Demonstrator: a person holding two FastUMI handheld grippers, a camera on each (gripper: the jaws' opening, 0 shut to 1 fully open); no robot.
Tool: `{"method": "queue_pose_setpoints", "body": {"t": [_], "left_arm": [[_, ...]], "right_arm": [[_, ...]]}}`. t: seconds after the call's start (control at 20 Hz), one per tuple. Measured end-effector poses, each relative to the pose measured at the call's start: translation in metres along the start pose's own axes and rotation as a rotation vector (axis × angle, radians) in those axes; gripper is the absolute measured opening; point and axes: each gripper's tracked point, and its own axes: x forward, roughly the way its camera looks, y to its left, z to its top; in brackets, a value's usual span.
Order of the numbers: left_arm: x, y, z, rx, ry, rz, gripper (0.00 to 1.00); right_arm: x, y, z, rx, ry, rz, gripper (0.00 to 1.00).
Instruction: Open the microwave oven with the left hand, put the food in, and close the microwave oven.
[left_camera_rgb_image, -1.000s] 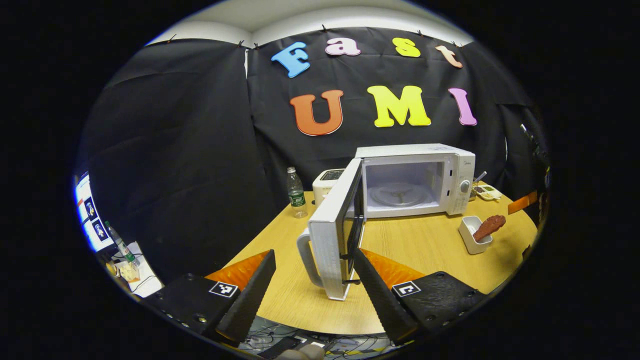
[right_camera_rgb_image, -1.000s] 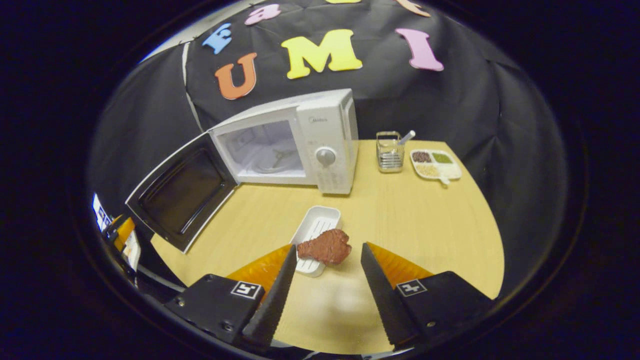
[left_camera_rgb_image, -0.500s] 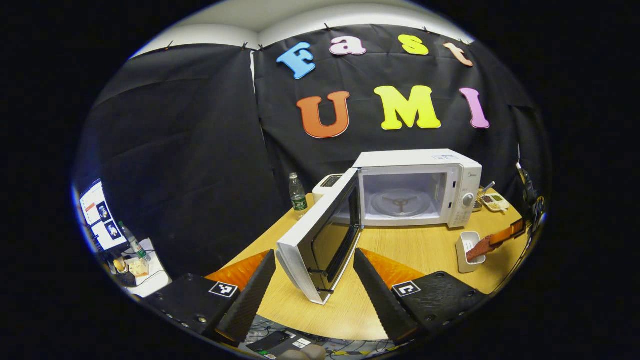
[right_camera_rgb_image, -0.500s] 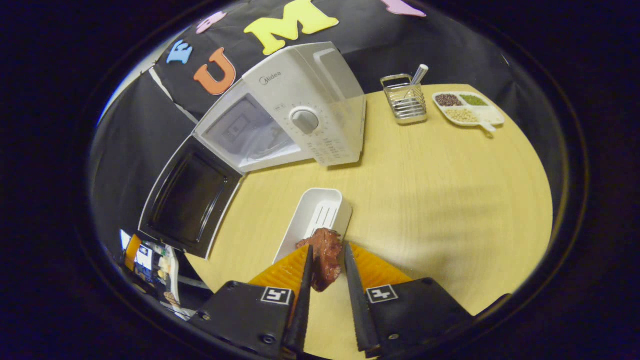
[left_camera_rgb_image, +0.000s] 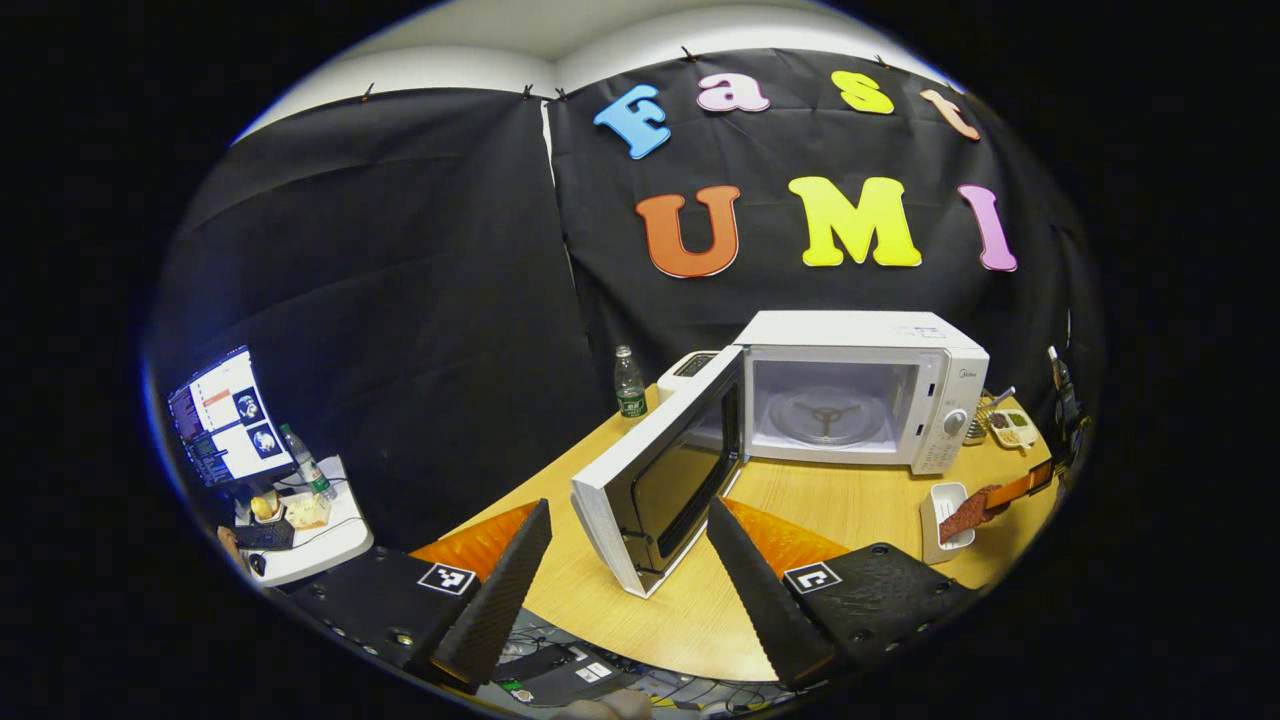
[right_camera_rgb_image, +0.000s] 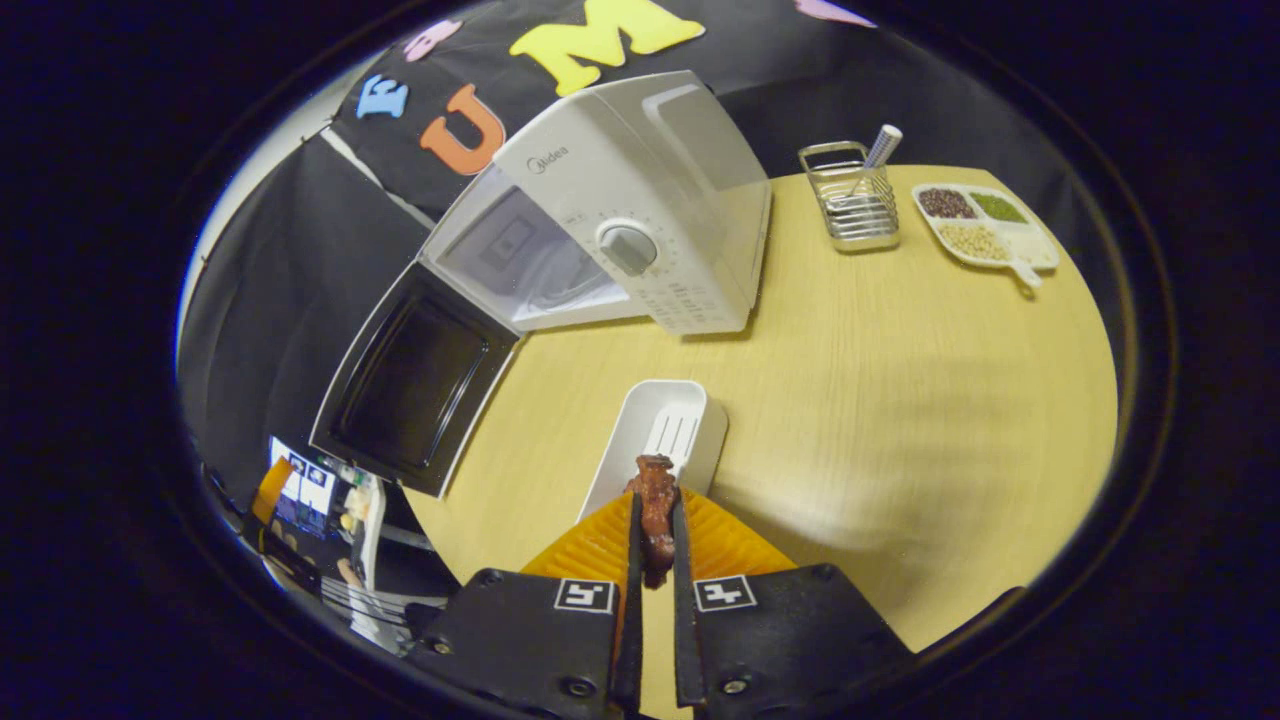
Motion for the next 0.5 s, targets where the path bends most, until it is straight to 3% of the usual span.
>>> {"method": "queue_pose_setpoints", "body": {"t": [0.25, 0.5], "left_arm": [[-0.001, 0.006, 0.011, 0.015, -0.035, -0.019, 0.96], [0.015, 0.014, 0.019, 0.044, -0.08, -0.117, 0.96]], "right_arm": [[-0.029, 0.021, 0.033, -0.087, -0.069, -0.026, 0.16], [-0.045, 0.087, 0.06, -0.146, -0.191, -0.047, 0.16]]}}
